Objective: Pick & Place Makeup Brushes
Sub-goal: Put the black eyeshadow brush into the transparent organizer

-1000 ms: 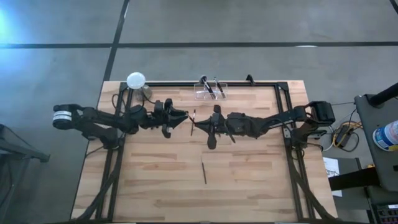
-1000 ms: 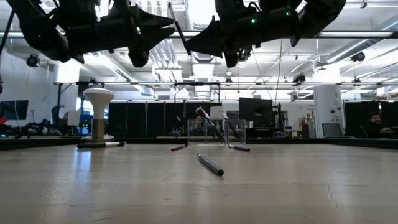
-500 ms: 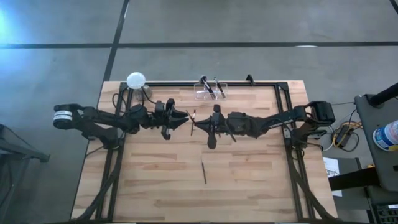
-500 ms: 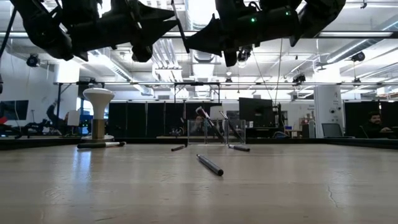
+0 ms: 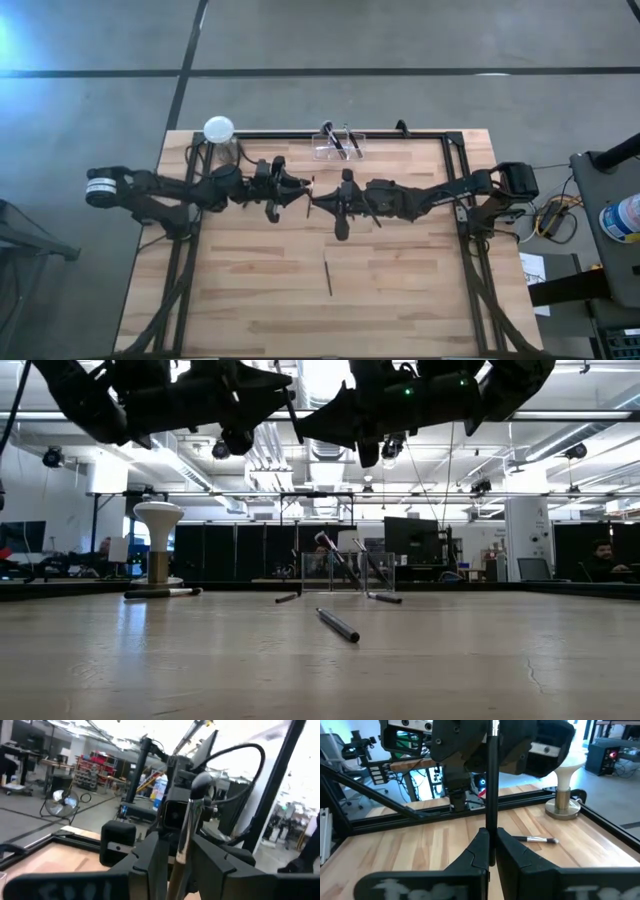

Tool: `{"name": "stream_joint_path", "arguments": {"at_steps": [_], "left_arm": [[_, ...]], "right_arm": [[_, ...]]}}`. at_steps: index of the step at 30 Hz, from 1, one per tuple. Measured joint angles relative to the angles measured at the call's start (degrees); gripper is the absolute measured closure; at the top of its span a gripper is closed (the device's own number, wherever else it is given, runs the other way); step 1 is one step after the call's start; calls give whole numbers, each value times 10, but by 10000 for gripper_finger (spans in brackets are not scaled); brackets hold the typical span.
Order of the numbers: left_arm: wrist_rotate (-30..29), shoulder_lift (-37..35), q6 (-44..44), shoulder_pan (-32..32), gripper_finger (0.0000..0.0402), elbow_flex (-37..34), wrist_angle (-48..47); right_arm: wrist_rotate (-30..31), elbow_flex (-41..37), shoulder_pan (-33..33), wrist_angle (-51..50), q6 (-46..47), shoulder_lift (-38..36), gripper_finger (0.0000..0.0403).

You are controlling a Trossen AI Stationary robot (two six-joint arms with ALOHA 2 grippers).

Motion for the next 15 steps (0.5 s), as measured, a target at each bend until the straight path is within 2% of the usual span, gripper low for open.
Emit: {"name": "stream_joint_path", "arguments": {"at_steps": [5,10,15], "left_arm": [[28,0,22,0,308,21,-21],[24,0,36,1,379,24,-22],[17,-4,34,16,385,40,-58]], "right_arm": [[-5,0,0,0,-1,0,390],[6,0,1,-1,6,0,389],[37,0,1,-31,-4,-4,352]]}}
